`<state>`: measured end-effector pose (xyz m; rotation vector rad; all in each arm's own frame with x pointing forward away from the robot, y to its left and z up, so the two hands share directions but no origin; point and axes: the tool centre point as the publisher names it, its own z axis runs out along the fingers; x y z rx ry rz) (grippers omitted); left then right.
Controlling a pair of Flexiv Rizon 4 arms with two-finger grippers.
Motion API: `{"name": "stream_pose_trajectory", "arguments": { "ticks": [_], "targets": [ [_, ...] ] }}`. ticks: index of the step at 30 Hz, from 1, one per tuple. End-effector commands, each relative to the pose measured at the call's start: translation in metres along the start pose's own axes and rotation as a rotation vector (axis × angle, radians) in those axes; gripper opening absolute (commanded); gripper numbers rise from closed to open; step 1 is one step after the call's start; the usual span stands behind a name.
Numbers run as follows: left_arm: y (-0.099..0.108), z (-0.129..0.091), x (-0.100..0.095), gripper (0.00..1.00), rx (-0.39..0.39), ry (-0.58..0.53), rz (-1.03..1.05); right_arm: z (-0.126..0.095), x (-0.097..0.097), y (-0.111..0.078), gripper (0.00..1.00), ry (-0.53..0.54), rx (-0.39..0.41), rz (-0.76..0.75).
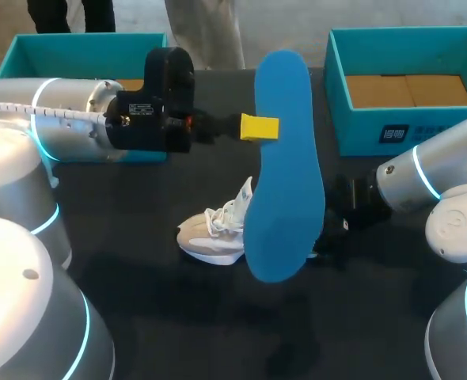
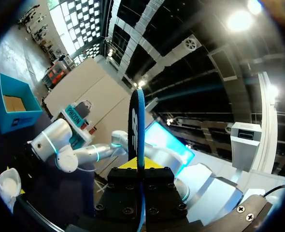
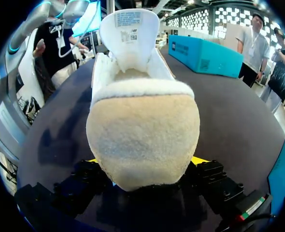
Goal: Take the shoe out of the shoebox, open the shoe tongue, remove and reinsert the insole, then place the shoe into the shoebox
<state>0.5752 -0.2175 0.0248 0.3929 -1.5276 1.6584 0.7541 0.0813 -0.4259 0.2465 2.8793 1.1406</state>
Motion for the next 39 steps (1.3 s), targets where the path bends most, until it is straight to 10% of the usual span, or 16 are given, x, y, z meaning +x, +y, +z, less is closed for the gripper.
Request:
{"name": "stream_pose_trajectory", "arguments": {
  "ticks": [1,10,13,14,15,39],
  "targets": [
    [0.002,0.0,0.001,0.0,0.002,-0.003,0.0,0.0,-0.001,-0.001,0.0,-0.001,0.002,0.0],
    [0.002,0.0,0.001,0.0,0.002,-0.003,0.0,0.0,-0.001,-0.001,0.1,-0.001,0.002,0.0],
    [0.002,0.0,0.001,0.0,0.002,-0.003,0.0,0.0,-0.001,-0.001,0.38,-0.001,0.002,0.0],
    [0.002,0.0,0.001,0.0,0.002,-0.003,0.0,0.0,-0.001,-0.001,0.57,-0.001,0.002,0.0],
    [0.002,0.0,0.001,0.0,0.002,-0.003,0.0,0.0,-0.001,-0.001,1.0,-0.001,0.002,0.0],
    [0.002,0.0,0.001,0.0,0.002,-0.003,0.0,-0.038,0.008,0.011,1.0,-0.051,0.234,0.122]
  ]
}}
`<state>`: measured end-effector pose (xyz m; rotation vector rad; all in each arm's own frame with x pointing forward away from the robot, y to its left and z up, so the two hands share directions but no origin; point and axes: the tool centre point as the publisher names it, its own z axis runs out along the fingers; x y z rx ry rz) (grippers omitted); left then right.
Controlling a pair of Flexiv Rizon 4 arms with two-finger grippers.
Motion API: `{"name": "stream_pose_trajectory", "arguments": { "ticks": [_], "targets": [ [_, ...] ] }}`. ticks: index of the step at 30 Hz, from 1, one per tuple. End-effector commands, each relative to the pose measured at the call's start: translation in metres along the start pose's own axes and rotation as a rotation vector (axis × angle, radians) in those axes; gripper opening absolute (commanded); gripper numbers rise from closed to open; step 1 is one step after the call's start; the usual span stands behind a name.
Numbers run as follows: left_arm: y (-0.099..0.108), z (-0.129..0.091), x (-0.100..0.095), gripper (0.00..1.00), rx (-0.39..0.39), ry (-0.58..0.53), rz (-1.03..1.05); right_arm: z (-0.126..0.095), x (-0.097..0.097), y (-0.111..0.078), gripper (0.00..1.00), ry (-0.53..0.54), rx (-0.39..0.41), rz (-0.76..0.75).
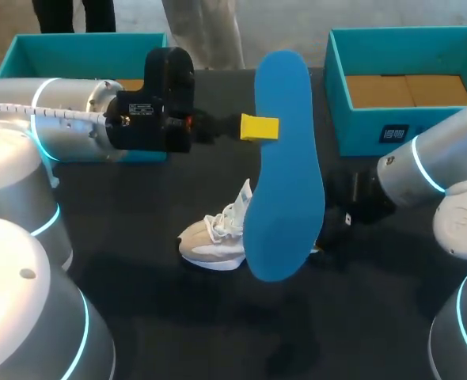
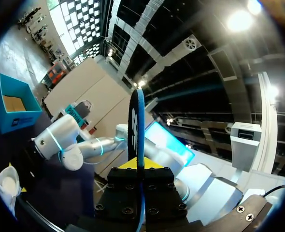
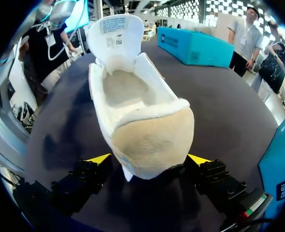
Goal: Take the shoe out of the shoebox, open the shoe tongue, remove and reinsert the insole, then place the shoe into the shoebox
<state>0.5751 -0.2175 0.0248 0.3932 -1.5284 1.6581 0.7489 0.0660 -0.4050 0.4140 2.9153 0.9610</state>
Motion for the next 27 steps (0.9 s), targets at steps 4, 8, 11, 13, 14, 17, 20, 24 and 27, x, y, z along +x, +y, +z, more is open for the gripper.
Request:
{"name": "stream_pose_trajectory", "arguments": {
  "ticks": [4,8,11,13,14,17,20,24,27],
  "targets": [
    [0.002,0.0,0.001,0.0,0.002,-0.002,0.0,-0.023,0.01,0.009,1.0,-0.03,0.183,0.104],
    [0.002,0.0,0.001,0.0,0.002,-0.002,0.0,-0.031,0.014,0.013,1.0,-0.044,0.237,0.102],
    [0.002,0.0,0.001,0.0,0.002,-0.002,0.0,-0.038,0.016,0.018,1.0,-0.049,0.27,0.096],
    [0.002,0.0,0.001,0.0,0.002,-0.002,0.0,-0.042,0.017,0.022,1.0,-0.039,0.295,0.108],
    [0.002,0.0,0.001,0.0,0.002,-0.002,0.0,-0.044,0.018,0.023,1.0,-0.029,0.316,0.115],
    [0.002,0.0,0.001,0.0,0.002,-0.002,0.0,-0.049,0.019,0.029,1.0,-0.024,0.334,0.133],
    [0.002,0.0,0.001,0.0,0.002,-0.002,0.0,-0.053,0.021,0.035,1.0,-0.031,0.383,0.134],
    [0.002,0.0,0.001,0.0,0.002,-0.002,0.0,-0.059,0.021,0.046,1.0,-0.039,0.434,0.12],
    [0.002,0.0,0.001,0.0,0.002,-0.002,0.0,-0.063,0.021,0.051,1.0,-0.051,0.47,0.109]
  ]
}}
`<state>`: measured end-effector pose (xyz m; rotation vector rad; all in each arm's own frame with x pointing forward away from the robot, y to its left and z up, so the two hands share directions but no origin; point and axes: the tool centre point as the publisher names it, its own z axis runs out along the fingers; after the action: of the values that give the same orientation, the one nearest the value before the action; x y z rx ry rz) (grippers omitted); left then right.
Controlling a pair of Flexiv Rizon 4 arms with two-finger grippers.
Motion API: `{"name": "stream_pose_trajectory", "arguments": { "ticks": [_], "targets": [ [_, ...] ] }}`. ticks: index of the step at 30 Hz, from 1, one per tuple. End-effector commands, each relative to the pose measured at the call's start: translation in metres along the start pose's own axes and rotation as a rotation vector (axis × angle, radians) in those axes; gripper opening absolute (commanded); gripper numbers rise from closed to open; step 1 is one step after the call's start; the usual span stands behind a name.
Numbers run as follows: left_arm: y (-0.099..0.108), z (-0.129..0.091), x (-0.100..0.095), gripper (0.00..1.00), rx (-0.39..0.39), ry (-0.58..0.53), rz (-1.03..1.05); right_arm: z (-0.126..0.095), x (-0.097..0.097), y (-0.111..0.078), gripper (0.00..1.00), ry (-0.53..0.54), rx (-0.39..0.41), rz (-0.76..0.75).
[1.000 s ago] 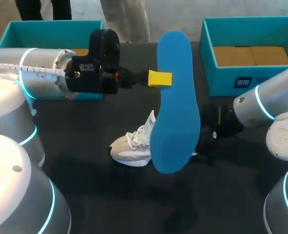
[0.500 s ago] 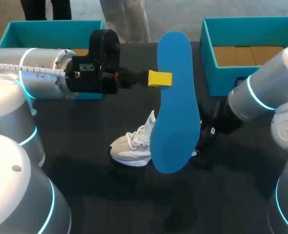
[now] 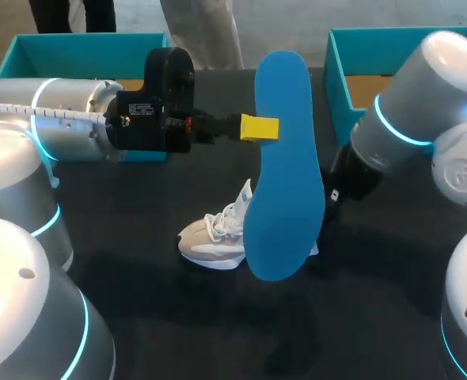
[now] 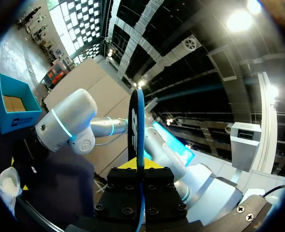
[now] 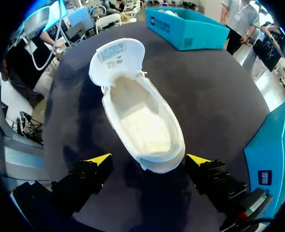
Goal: Take the shoe out of the shoebox, open the shoe tongue, remove and reinsert the insole, then place the shoe into the shoebox
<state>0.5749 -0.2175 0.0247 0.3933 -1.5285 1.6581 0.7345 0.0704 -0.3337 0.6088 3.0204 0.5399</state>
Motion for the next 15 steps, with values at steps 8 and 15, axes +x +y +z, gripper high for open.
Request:
{"name": "stream_pose_trajectory", "arguments": {
  "ticks": [8,15],
  "targets": [
    [0.002,0.0,0.001,0.0,0.002,-0.002,0.0,-0.014,0.0,0.018,1.0,-0.046,0.236,-0.074],
    [0.002,0.0,0.001,0.0,0.002,-0.002,0.0,-0.02,-0.002,0.026,1.0,-0.036,0.275,-0.157]
  ]
}}
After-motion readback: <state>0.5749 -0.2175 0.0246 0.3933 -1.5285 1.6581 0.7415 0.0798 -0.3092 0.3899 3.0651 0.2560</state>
